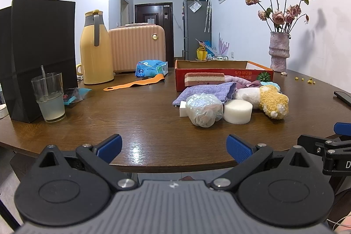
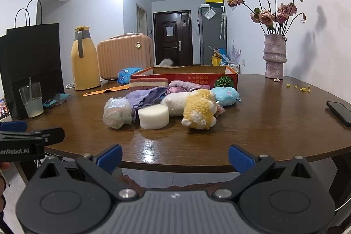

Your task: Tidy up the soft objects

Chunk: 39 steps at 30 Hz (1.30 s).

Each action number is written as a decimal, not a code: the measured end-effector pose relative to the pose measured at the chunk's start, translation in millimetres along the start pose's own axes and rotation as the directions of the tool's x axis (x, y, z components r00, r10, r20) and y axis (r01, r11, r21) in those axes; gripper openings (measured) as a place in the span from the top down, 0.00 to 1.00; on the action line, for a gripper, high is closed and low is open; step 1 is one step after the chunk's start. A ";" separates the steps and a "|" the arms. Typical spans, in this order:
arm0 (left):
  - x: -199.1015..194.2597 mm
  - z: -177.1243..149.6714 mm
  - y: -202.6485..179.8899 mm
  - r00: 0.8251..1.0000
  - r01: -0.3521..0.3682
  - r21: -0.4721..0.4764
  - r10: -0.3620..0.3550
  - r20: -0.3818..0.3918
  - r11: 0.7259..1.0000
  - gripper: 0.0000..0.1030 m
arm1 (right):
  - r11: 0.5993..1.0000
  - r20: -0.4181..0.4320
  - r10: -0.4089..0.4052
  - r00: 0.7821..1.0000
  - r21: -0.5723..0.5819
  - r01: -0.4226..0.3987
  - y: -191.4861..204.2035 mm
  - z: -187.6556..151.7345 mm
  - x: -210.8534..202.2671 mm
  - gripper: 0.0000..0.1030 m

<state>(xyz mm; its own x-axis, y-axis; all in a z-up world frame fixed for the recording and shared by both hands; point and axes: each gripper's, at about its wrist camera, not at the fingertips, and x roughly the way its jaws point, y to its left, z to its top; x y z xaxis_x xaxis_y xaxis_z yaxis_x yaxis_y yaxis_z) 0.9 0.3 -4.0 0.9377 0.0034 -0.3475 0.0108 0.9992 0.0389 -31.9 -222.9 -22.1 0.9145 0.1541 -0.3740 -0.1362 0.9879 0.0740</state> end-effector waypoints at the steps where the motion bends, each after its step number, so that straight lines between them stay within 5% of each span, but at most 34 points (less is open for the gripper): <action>1: -0.1 0.2 0.0 1.000 0.000 -0.001 0.000 0.000 1.000 0.00 | 1.000 0.000 0.000 1.000 0.000 0.000 0.2 -0.1 -0.1 0.00; 35: 1.7 -0.9 -2.4 1.000 0.009 0.006 -0.009 -0.003 1.000 0.00 | 1.000 -0.008 0.008 1.000 0.008 -0.008 0.5 -0.9 0.7 0.00; 39: 14.2 11.8 -2.5 0.999 -0.007 0.036 0.006 0.044 0.999 0.00 | 1.000 0.019 0.006 1.000 0.021 -0.006 -7.1 2.5 3.5 0.00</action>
<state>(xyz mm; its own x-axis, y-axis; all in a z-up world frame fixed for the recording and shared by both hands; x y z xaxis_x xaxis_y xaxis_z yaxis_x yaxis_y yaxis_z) 18.3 -2.7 2.0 0.9522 0.0074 -0.3053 0.0163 0.9971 0.0750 -26.7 -229.4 -21.7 0.9207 0.1596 -0.3561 -0.1339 0.9864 0.0958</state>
